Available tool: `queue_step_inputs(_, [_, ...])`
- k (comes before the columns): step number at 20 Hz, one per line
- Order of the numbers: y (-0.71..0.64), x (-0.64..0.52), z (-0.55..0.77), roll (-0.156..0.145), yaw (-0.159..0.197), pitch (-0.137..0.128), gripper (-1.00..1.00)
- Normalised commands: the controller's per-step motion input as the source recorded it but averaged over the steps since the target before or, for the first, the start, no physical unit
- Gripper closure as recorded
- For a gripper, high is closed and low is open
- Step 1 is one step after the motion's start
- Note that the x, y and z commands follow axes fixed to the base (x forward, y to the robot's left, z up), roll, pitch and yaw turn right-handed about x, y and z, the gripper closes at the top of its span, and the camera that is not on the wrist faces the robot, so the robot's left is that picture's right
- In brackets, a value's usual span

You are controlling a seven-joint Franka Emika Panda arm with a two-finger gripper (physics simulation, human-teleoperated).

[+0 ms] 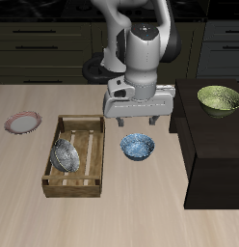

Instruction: Place the black bowl and the blue bowl in the wooden tray

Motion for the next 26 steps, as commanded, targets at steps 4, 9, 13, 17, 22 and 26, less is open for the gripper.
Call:
queue_step_inputs(4, [-0.01,0.03,-0.24,0.003,-0.011,0.03,-1.0])
queue_step_inputs(9, [0.18,-0.03,-0.27,0.034,-0.025,0.045,-1.0])
queue_step_inputs(13, [0.1,-0.01,-0.14,0.016,-0.031,0.025,-1.0])
queue_step_inputs(17, [-0.02,0.03,-0.09,-0.002,-0.012,0.015,-1.0])
queue_step_inputs(22, [0.07,0.03,-0.14,0.011,-0.021,0.02,-1.0])
queue_step_inputs(26, [0.21,0.01,-0.16,0.035,-0.021,0.03,-1.0])
